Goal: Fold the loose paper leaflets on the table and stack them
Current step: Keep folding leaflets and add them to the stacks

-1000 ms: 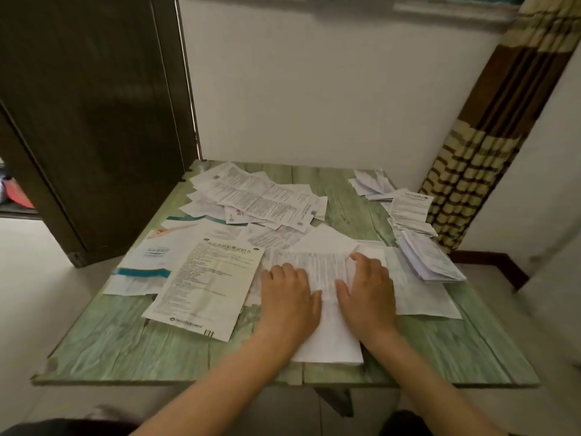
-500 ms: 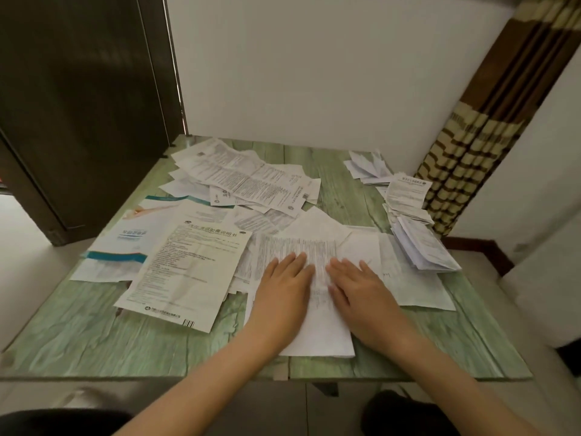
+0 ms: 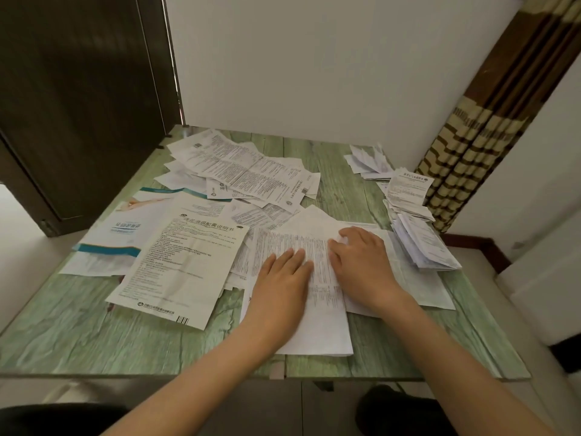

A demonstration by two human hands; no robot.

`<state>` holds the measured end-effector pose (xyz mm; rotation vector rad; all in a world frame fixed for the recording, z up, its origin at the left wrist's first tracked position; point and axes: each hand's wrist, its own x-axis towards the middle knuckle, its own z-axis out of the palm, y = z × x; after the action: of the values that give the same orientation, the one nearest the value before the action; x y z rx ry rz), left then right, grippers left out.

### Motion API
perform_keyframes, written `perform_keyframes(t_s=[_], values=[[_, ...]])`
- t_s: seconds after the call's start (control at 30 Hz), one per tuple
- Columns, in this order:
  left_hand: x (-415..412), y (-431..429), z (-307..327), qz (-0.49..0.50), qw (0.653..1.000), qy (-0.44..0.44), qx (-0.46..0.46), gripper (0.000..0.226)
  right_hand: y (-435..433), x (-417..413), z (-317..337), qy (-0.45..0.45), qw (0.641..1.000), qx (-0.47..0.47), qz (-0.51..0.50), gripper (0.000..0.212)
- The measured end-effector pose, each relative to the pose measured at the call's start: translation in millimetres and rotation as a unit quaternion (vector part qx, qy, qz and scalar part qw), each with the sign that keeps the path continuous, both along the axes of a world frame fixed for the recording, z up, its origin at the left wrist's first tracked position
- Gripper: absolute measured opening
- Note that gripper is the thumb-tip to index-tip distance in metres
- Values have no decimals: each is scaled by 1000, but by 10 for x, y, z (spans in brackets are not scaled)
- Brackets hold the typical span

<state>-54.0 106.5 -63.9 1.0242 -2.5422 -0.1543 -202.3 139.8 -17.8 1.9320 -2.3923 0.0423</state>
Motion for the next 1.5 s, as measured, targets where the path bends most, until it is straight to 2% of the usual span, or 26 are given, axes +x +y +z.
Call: perform_keyframes(t_s=[0.1,0.23,0.4,0.57,1.0,1.1,1.17,1.27,1.5], values=[[-12,-2,-15,6,1000,22,-13,28,12,4,-1,-2,1000,6,-5,40],[6,32,58,6,999,2,54,40,63,30,-26,-23,1000,2,-15,43],[10,57,99,11,998,7,63,43,281,26,-32,-113,993,-24,-20,44],[21,54,107,17,997,-10,70,43,579,5,14,-189,981,-21,-34,65],[27,76,121,13,997,20,70,43,1024,126,75,-189,982,24,-14,76],[43,80,132,7,997,15,72,43,1123,220,137,-191,982,1,-8,71],[53,72,144,3,997,28,78,43,1074,275,182,-282,958,-35,-32,58],[80,83,144,-7,993,68,98,40,871,287,234,-439,889,-61,-115,45],[154,67,207,-24,951,237,199,31,553,253,276,-545,813,-31,-204,59]])
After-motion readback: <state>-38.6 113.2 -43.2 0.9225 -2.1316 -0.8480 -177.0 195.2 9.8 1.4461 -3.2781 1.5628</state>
